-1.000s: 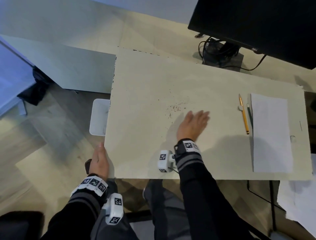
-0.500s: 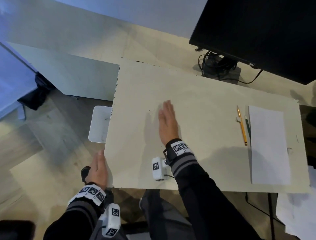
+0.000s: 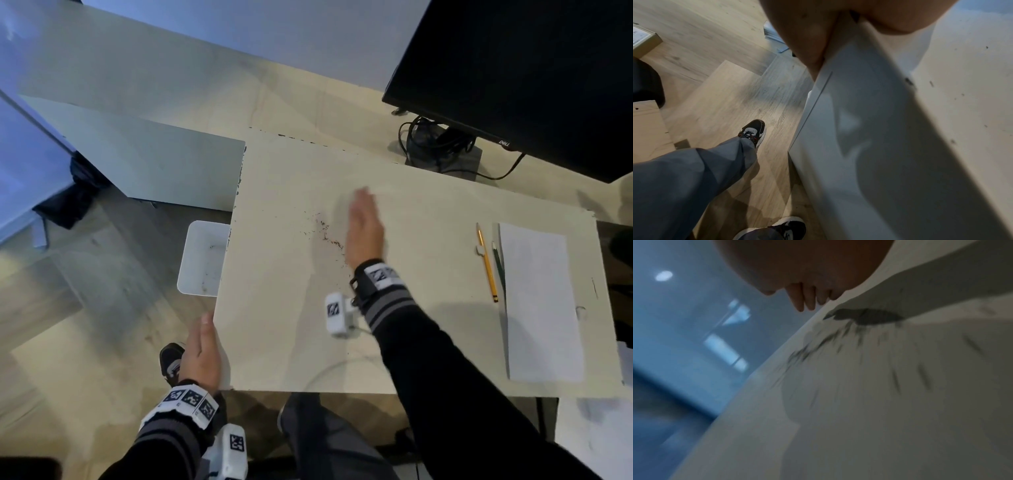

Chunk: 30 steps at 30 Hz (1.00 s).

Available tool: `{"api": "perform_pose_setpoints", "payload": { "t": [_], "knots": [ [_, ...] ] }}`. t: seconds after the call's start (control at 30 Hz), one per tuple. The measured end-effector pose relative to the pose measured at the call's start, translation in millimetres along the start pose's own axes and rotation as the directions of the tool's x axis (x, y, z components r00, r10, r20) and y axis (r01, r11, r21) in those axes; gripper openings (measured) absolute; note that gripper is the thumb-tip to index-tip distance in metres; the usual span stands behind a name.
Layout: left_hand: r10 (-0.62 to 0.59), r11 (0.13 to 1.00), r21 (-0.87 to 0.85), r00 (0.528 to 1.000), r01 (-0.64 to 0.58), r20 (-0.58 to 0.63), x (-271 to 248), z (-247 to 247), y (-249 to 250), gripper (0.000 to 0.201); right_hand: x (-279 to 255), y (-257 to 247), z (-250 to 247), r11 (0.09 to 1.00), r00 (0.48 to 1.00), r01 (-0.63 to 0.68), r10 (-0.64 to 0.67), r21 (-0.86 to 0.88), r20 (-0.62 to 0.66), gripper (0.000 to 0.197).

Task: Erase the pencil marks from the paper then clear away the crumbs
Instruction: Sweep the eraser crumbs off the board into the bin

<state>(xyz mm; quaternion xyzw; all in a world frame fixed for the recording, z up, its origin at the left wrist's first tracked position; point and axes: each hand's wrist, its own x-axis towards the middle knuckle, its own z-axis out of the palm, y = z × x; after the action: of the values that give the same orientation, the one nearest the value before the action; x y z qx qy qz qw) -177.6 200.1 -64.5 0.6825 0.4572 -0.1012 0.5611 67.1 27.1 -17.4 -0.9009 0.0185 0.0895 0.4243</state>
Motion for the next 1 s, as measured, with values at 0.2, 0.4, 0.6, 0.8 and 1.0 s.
{"api": "perform_pose_setpoints", "payload": {
  "t": [0.2,0.4,0.6,0.8,1.0],
  "knots": [
    [-0.019,1.000,-0.001,1.000,0.019,0.008,-1.3,-0.1,2.8,0.050,35.1,6.8,12.1,0.934,0.992,-0.064,0.098,-0.353,0.080,0.064],
    [-0.014,1.000,0.017,1.000,0.014,0.008,3.5,-0.9,-6.2,0.055,41.2,-3.6,-18.7,0.997,0.998,-0.065,0.064,0.041,0.030,0.053],
    [-0.017,1.000,-0.018,1.000,0.018,0.014,1.7,-0.6,-2.9,0.050,72.9,-8.9,3.8,0.898,0.990,-0.073,0.117,-0.434,0.075,0.057],
    [-0.015,1.000,0.007,1.000,0.015,0.012,3.3,-3.1,-6.7,0.059,67.2,-24.6,-14.9,0.992,0.992,-0.125,0.125,-0.005,0.031,0.058],
    [-0.034,0.999,0.004,0.999,0.034,0.013,-1.9,-1.3,7.3,0.052,40.5,-37.0,49.5,0.854,0.925,0.249,-0.070,-0.457,0.374,0.063]
  ]
}}
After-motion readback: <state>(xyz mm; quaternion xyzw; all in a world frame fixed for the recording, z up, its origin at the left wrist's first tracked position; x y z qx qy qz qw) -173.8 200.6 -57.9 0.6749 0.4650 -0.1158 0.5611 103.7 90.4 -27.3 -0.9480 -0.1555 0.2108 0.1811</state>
